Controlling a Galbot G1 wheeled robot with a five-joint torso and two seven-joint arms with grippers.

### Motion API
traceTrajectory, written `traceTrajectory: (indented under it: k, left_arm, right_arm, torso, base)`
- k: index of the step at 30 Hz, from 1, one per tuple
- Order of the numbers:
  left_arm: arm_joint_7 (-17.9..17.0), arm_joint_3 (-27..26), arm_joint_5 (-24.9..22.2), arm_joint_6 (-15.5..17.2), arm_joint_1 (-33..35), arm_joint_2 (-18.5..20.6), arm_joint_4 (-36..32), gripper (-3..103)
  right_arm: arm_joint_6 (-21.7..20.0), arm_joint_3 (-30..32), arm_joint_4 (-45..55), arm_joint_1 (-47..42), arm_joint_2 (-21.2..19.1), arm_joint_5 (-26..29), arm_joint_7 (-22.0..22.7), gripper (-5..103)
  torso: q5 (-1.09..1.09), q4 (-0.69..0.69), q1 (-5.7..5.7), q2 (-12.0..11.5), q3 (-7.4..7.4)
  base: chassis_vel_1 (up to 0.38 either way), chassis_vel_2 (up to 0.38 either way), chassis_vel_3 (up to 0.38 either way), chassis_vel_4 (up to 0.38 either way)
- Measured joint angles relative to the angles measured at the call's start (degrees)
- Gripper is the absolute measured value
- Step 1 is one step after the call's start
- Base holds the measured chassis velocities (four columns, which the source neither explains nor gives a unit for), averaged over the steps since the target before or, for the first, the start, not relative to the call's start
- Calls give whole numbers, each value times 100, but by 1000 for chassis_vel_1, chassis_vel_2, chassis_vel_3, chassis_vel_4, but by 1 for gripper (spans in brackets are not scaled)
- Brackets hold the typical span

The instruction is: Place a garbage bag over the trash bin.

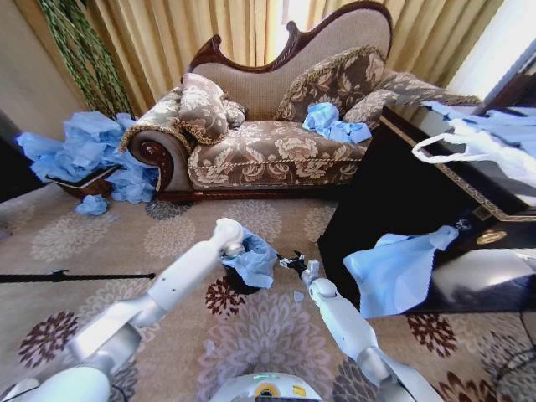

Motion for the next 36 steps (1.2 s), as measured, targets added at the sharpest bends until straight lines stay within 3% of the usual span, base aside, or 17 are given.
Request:
traceTrajectory:
  k: [5, 7, 16, 20, 22, 24, 26, 27, 29, 34, 36]
  left_arm:
    - [-24, -56, -89, -12, 179, 294, -217, 75]
    - [10, -99, -48, -9, 263, 312, -202, 78]
    - [227, -112, 93, -44, 452, 392, -215, 75]
    - [477, -87, 218, -118, 553, 435, -203, 55]
    - [519, -92, 232, -133, 559, 435, -202, 55]
    - [668, -96, 262, -178, 560, 450, -225, 44]
    - [717, -96, 272, -192, 558, 454, -229, 44]
    - [759, -96, 278, -199, 555, 455, -229, 33]
    - [845, -100, 292, -201, 553, 461, -221, 23]
    - [914, -156, 291, -202, 588, 463, -251, 12]
    - [931, -188, 284, -213, 622, 467, -297, 2]
  right_arm:
    - [8, 23, -20, -7, -1, 1, -3, 100]
    - [12, 25, -22, -20, -2, 0, -4, 100]
    - [22, 26, 6, -75, -12, -24, -4, 100]
    - [40, 28, 36, -108, -5, -32, -5, 100]
    - [42, 28, 43, -115, -8, -35, -6, 100]
    - [55, 30, 54, -133, -19, -44, -9, 100]
    - [59, 31, 57, -134, -22, -45, -10, 100]
    - [62, 32, 59, -134, -24, -45, -10, 100]
    - [71, 36, 59, -134, -32, -44, -11, 100]
    - [76, 41, 58, -141, -59, -36, -11, 100]
    - [77, 41, 55, -143, -70, -30, -12, 100]
  torso:
    - [0, -2, 0, 0, 0]
    - [-1, -2, 0, 0, 0]
    - [1, -4, 0, 0, 0]
    - [0, -2, 0, 0, 0]
    - [0, -2, 0, 0, 0]
    - [0, -4, 0, 0, 0]
    - [0, -3, 0, 0, 0]
    - [0, -3, 0, 0, 0]
    - [0, -3, 0, 0, 0]
    - [0, -3, 0, 0, 0]
    - [0, -2, 0, 0, 0]
  base:
    - [0, 0, 0, 0]
    - [0, 0, 0, 0]
    - [0, 0, 0, 0]
    - [0, 0, 0, 0]
    - [0, 0, 0, 0]
    - [0, 0, 0, 0]
    - [0, 0, 0, 0]
    - [0, 0, 0, 0]
    - [0, 0, 0, 0]
    - [0, 0, 0, 0]
    - [0, 0, 0, 0]
